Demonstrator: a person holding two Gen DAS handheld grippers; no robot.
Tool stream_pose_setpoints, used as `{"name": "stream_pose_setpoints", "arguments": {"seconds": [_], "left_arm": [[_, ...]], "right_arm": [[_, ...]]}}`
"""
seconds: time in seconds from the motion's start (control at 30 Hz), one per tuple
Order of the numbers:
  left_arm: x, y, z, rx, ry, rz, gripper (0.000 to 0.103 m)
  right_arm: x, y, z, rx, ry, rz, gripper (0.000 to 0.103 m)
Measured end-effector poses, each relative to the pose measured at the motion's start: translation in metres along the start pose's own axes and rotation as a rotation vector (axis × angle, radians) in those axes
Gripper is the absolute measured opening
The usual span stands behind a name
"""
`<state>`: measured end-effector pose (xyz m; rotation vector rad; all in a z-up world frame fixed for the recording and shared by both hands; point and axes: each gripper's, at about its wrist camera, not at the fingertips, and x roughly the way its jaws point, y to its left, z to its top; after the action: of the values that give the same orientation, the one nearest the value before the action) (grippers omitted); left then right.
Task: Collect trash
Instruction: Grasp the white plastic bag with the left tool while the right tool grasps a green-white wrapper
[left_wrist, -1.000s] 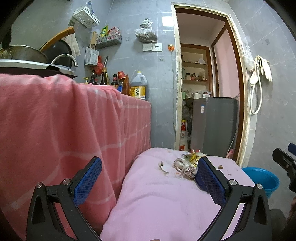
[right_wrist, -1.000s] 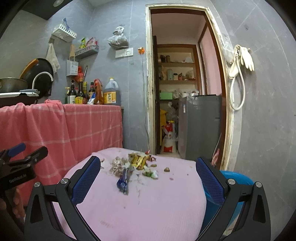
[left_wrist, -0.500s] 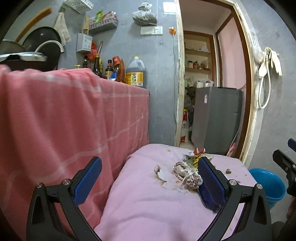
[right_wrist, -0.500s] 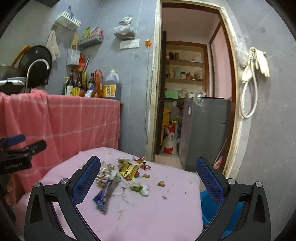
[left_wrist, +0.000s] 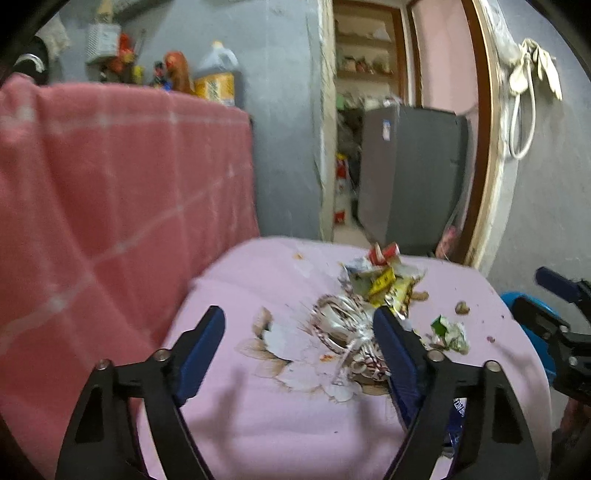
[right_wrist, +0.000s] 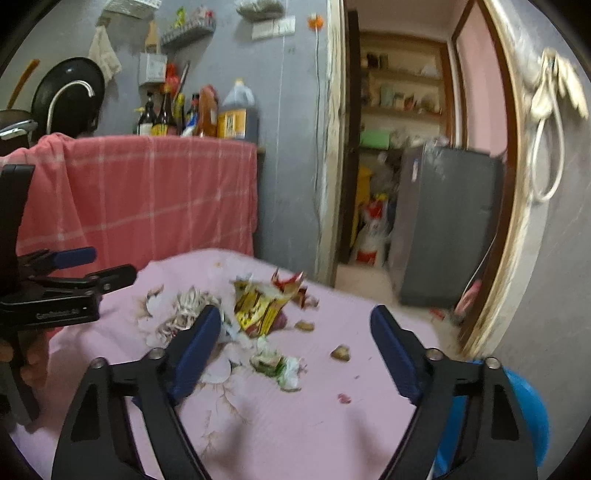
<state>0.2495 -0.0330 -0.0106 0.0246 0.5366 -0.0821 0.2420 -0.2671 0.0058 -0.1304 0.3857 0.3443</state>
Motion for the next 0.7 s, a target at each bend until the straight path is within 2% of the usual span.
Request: {"name": "stream_pose_setpoints", "arguments": {"seconds": [0.1, 0.2, 0.33, 0.5, 0.7], "left_arm": [[0.016, -0.001, 0.001, -0.01, 0.069, -0.051, 0.063], [0.029, -0.002, 0.003, -0.027, 0.136, -0.098, 0.062], [0.043, -0.005, 0.002, -0.028, 0.213, -0.112, 0.059], [0.054, -0.006, -0.003, -0.053, 0.293, -0.147, 0.053], [0.067, -0.007, -0.006, -0.066, 0.342, -0.163, 0.049]], "right_arm": [[0.019, -0.003, -0.005, 0.025, 0.073, 0.034, 0.069], [0.04, -0.003, -0.012, 0.037, 0.171, 0.066, 0.067], [0.061, -0.009, -0.019, 0.072, 0.273, 0.095, 0.066], [0.074, -0.013, -0.026, 0.1, 0.327, 0.129, 0.063], [0.086, -0.017, -0.03, 0.125, 0.359, 0.157, 0.06]]}}
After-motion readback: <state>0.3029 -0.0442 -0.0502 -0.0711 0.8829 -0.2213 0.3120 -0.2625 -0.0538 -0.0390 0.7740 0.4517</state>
